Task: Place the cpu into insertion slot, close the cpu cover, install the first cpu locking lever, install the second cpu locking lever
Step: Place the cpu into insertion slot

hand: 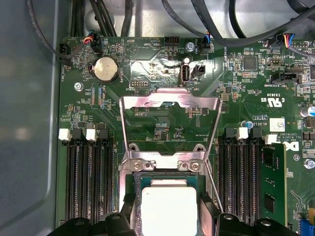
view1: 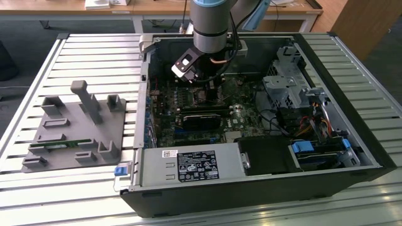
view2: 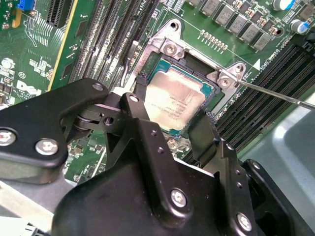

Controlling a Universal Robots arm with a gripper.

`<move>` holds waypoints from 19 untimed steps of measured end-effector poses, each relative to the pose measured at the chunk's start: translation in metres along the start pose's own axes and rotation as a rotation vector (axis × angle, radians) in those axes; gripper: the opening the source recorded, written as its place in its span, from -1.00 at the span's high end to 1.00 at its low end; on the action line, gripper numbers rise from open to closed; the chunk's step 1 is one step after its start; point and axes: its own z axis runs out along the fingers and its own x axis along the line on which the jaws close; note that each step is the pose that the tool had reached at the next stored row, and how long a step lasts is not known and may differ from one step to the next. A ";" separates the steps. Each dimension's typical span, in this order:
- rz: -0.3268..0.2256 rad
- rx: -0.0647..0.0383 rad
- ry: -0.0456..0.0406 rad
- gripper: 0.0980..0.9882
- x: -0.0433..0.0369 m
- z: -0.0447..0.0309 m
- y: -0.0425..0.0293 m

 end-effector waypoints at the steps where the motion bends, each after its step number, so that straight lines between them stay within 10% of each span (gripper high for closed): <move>1: 0.000 0.000 0.0000 -0.15 0.0000 0.0000 0.0000; 19: 0.001 0.000 -0.0001 -0.15 0.0036 -0.0060 0.0002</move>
